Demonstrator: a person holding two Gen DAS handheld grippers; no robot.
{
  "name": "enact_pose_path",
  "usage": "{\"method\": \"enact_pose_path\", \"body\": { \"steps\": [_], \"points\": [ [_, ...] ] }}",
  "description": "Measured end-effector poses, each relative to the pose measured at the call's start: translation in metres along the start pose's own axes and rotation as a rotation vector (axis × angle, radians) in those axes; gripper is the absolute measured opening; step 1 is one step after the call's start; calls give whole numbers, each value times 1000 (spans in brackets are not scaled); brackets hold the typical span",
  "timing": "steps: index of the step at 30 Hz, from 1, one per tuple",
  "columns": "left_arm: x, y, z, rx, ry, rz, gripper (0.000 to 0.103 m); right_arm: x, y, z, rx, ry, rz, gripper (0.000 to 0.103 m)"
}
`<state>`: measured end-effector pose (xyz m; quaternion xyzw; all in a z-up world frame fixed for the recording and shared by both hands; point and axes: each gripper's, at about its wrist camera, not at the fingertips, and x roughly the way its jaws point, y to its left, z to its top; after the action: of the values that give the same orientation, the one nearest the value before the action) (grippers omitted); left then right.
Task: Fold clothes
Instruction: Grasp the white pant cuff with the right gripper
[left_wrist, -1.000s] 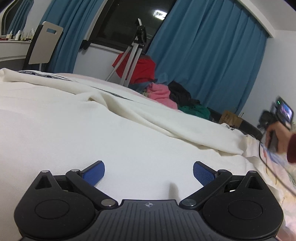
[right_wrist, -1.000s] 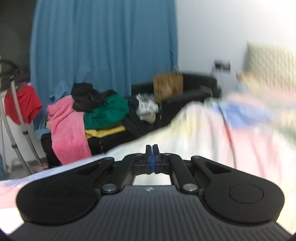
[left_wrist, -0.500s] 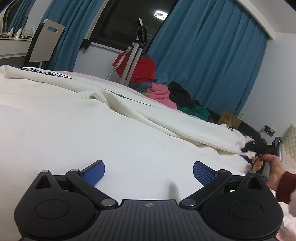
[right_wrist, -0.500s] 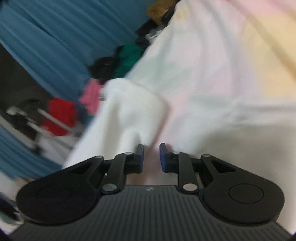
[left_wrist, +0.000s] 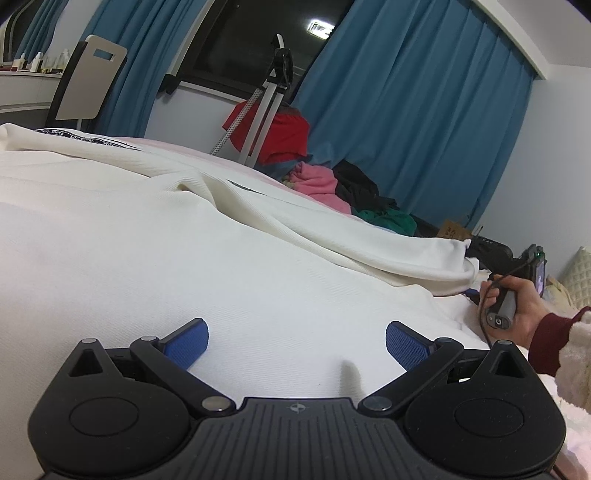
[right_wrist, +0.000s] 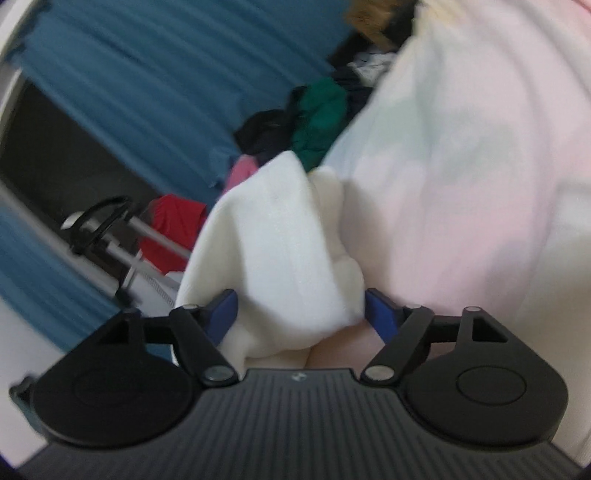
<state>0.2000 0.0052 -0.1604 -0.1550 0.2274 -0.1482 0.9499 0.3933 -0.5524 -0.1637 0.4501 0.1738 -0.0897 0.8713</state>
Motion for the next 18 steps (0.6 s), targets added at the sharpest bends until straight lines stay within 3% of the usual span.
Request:
{"method": "enact_pose_path", "body": {
  "steps": [1, 2, 4, 8, 14, 18],
  "points": [
    [0, 0, 0, -1, 0, -1, 103, -4, 5, -1, -24, -16, -40, 34],
    [0, 0, 0, -2, 0, -2, 103, -8, 12, 0, -78, -23, -80, 22],
    [-1, 1, 1, -5, -1, -3, 103, -18, 22, 8, -145, -42, -130, 15],
    [-6, 1, 3, -13, -5, -7, 103, -60, 31, 27, -281, -164, -250, 14],
    [-22, -3, 14, 10, -39, 6, 103, -74, -13, 13, -485, -115, -388, 14],
    [-37, -14, 21, 102, -91, 58, 103, -63, -34, -6, -511, -108, -401, 14]
  ]
}}
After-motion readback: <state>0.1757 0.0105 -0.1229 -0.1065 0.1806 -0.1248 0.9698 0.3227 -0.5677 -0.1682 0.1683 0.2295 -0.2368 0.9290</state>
